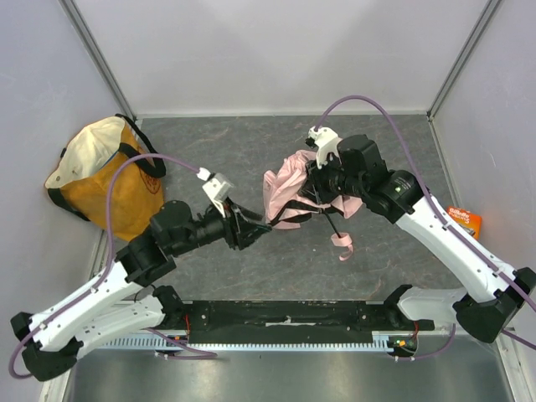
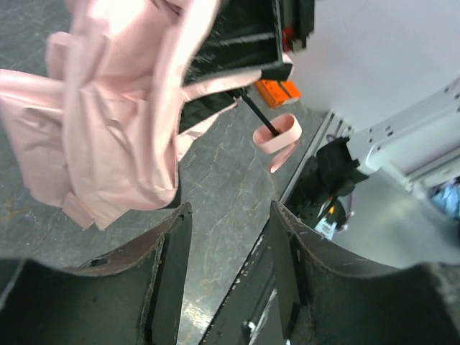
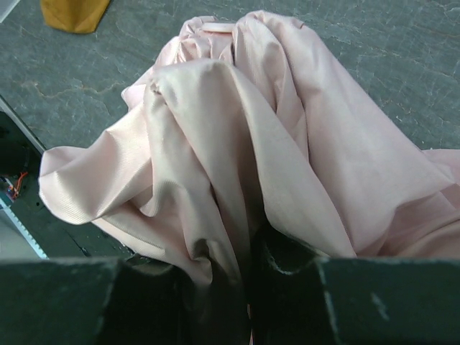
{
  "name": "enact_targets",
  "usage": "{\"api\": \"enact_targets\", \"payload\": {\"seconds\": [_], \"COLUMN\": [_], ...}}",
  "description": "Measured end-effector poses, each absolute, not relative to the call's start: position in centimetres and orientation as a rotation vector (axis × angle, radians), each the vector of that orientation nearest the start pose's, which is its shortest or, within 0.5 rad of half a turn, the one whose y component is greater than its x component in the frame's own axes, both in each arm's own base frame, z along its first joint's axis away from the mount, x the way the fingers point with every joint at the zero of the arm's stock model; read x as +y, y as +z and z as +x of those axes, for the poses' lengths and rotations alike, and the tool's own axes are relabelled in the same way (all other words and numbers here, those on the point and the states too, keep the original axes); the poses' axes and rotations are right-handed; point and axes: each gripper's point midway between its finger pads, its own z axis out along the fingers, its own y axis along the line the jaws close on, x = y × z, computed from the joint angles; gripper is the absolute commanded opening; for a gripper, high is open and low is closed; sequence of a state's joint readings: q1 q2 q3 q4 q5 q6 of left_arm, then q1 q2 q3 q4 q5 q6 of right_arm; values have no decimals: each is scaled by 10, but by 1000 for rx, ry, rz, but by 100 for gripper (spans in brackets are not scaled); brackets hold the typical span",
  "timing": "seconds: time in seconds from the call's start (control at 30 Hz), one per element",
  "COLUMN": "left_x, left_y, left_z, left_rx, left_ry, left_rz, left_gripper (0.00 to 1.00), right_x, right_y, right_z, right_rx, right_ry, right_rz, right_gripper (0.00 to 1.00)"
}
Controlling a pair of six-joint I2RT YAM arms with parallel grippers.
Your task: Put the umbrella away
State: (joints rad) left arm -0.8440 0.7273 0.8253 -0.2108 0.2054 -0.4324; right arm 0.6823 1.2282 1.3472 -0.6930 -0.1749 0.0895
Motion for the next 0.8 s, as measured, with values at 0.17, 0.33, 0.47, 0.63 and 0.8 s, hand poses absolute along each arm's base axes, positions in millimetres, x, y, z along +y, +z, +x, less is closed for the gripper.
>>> {"api": "enact_targets", "payload": {"seconds": [0.17,0.33,0.47,0.63,0.8], "left_x": [-279,-283,-285,-291,-292], "left_y": [286,263,280,306,306], "left_z": [147,165,179,188,196], "left_rx": [1723,1762,1769,1756,1813], "left_ry": [-992,-830,-762,-762,-760], "left_rz": [699,745,723,690,679], "left_gripper": [53,55,59,61,55], "right_x": [251,254,253,252,252], "right_y": [290,290,287,287,290], "right_z": [254,256,255,254,254], "right_rx": [2076,2097,2114,2121,2117], "right_ry": [642,645,641,640,642], "right_rz": [-720,-712,-714,-716,-715], "right_gripper": [0,0,0,0,0]}}
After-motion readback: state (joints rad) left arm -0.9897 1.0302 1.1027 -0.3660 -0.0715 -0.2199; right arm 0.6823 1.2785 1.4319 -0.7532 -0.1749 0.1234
